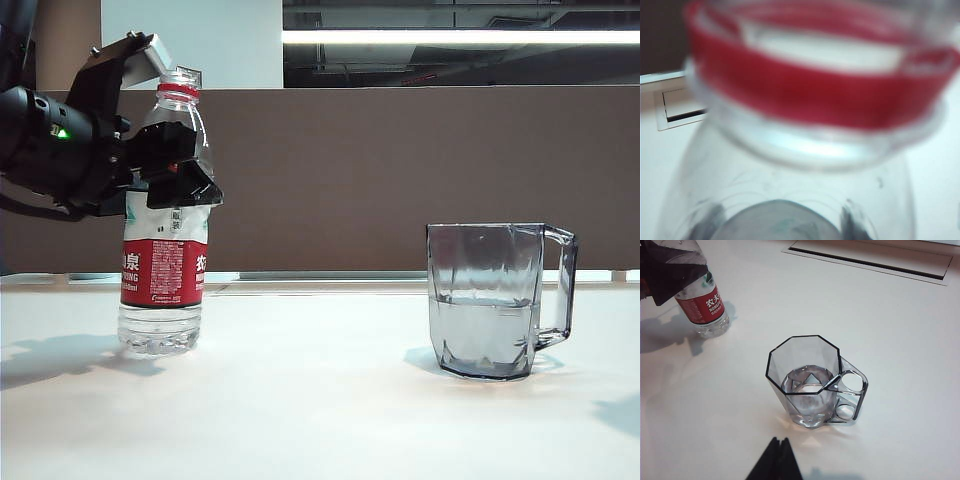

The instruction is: Pick up the mineral water bottle with the left hand on the table and pour water into the mug until it's half full.

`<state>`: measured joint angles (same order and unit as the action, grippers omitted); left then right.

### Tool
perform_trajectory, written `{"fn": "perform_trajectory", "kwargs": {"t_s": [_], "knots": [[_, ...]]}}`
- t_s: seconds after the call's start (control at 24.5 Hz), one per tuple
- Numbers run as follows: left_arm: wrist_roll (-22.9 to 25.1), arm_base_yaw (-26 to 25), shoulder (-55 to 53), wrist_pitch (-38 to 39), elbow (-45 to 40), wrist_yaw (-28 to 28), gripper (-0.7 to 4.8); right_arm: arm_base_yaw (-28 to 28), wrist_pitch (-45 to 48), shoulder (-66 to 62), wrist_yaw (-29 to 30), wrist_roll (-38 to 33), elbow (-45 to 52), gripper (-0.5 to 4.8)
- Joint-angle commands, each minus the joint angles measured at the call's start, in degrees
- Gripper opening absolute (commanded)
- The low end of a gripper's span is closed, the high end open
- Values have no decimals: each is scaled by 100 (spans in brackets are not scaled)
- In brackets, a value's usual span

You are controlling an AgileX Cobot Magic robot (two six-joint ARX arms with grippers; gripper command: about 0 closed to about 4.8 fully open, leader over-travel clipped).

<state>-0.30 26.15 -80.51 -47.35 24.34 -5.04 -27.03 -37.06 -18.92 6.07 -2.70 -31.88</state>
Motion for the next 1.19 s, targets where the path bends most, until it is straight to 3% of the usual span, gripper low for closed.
{"fn": "perform_trajectory", "kwargs": {"t_s": [0.04, 0.16, 0.29, 0.74, 1.19], "knots": [[-15, 4, 37, -116, 31, -17, 273, -2, 83, 2, 11, 17, -44, -1], [-15, 4, 37, -120, 31, -17, 314, -2, 83, 2, 11, 17, -44, -1], [-13, 4, 37, -120, 31, -20, 443, -2, 85, 2, 11, 17, -44, -1], [-15, 4, 107, 24, 33, -31, 479, -2, 87, 7, 11, 17, -44, -1], [339, 4, 1152, 1825, 37, -11, 479, -2, 87, 15, 33, 17, -44, -1]]}}
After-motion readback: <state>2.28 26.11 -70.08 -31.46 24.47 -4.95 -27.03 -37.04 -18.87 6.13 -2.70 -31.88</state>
